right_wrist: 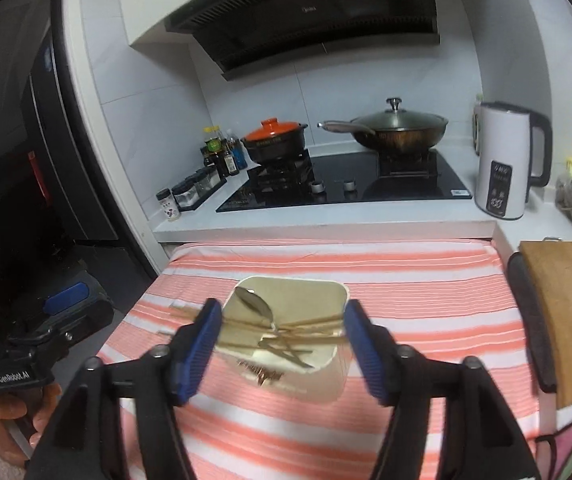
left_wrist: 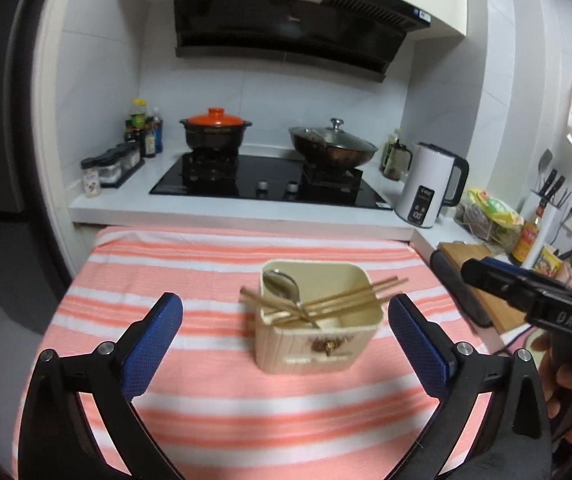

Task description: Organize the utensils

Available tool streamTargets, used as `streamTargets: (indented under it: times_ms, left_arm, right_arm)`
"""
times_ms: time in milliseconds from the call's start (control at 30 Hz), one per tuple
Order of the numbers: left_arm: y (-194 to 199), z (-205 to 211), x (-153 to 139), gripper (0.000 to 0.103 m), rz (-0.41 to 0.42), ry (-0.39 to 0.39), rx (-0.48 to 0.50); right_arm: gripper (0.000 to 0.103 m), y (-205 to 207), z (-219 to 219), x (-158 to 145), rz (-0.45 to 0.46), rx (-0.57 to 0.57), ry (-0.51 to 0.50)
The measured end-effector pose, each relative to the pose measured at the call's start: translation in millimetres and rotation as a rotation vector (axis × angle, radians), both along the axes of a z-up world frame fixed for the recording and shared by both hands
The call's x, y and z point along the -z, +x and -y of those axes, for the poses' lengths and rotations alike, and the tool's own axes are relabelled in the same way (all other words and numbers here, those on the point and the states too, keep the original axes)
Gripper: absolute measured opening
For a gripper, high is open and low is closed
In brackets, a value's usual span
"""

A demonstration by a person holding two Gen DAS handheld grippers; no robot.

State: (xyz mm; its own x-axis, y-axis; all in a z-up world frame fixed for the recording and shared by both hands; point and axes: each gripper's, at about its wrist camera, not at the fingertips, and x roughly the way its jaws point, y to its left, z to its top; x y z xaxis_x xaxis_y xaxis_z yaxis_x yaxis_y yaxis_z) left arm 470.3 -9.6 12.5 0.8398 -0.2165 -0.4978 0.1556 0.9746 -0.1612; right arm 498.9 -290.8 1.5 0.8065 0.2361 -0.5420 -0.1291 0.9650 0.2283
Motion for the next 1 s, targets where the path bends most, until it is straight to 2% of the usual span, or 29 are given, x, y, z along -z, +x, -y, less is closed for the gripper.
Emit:
streamTargets:
  times_ms: [100, 167, 267, 400, 467, 700, 900, 1000]
  left_arm:
    - [-39.3, -0.7, 9.0, 0.103, -0.015, -0.042, -0.011]
    - [-59.7, 2.4, 14.1, 0.103, -0.033, -0.040, -0.009]
    - [-89.2, 11.7, 16.3, 0.103, -0.031, 0.030, -0.047]
    - [-118.6, 22.2, 11.0, 0.103, -0.025, 0.099, -0.046]
    - [-129.3, 24.0, 6.1, 0.103, -0.018, 0.112, -0.049]
    - [-162.9, 23.6, -14.2, 0.103, 0.038, 0.161, -0.120]
    - [-185.8, 20.9, -25.8, 0.103, 0.069, 0.212, -0.207]
    - [-195.1, 17.7, -28.5, 0.103, 0.065, 0.210, -0.215]
  right_arm:
    - [0.080, -38.7, -9.9, -6.5, 0.003, 0.005, -0.018]
    - [0.080, -63.5, -15.1, -7.4, -0.008, 0.006, -0.029]
    - [0.088, -96.6, -22.4, -4.6, -0.024, 0.026, -0.068]
    - [0.088, -134.2, -34.7, -5.0, -0.015, 0.066, -0.155]
    - [0.089, -148.8, -36.9, -7.8, -0.012, 0.068, -0.162]
    - [0.090, -181.3, -47.9, -22.9, 0.025, 0.062, -0.213]
    - [0.090, -196.9, -55.7, -29.8, 0.036, 0.069, -0.220]
    - [0.090, -205.5, -58.0, -30.3, 0.037, 0.067, -0.212]
